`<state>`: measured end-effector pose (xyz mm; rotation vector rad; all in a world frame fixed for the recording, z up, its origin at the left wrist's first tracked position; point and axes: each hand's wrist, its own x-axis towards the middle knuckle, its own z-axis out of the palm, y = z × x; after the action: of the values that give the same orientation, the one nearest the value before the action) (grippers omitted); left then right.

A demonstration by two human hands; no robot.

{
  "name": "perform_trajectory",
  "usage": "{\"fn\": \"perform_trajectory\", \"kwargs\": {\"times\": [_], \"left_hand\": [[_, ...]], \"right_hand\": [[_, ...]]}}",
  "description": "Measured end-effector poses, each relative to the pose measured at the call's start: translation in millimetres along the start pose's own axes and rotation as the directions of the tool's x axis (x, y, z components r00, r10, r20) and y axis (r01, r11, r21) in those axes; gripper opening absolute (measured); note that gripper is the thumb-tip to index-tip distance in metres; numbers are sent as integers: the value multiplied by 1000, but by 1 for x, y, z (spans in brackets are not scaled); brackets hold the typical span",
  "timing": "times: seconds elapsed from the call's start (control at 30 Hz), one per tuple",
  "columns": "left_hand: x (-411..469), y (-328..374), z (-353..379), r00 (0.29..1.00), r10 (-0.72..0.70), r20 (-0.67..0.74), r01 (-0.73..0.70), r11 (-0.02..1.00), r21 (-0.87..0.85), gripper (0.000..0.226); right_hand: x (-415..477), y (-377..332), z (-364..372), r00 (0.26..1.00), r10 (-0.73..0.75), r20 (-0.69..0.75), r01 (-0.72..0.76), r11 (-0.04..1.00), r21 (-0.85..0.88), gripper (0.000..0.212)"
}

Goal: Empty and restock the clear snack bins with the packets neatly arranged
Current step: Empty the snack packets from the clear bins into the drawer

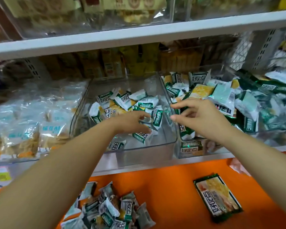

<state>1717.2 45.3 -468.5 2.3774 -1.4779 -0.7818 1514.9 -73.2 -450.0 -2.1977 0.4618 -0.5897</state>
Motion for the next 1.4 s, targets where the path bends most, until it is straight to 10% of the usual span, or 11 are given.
{"fn": "perform_trajectory", "kwargs": {"times": [0.5, 0.83, 1.13, 1.4], "left_hand": [[15, -1, 18, 1000, 8, -9, -4, 919, 395, 66], [-112, -7, -26, 815, -56, -577, -127, 954, -271, 38], [-227, -43, 1, 742, -353, -569, -283, 605, -744, 40], [-219, -65, 29, 705, -419, -572, -317, 536, -783, 39]], "right_hand": [[-2, 3, 1, 1000, 8, 24, -10, 993, 114, 29], [14, -44, 19, 964, -259, -65, 210, 886, -413, 14], [90, -57, 80, 909, 259, 326, 40, 724, -689, 102], [137, -27, 102, 936, 257, 241, -12, 707, -707, 100]]}}
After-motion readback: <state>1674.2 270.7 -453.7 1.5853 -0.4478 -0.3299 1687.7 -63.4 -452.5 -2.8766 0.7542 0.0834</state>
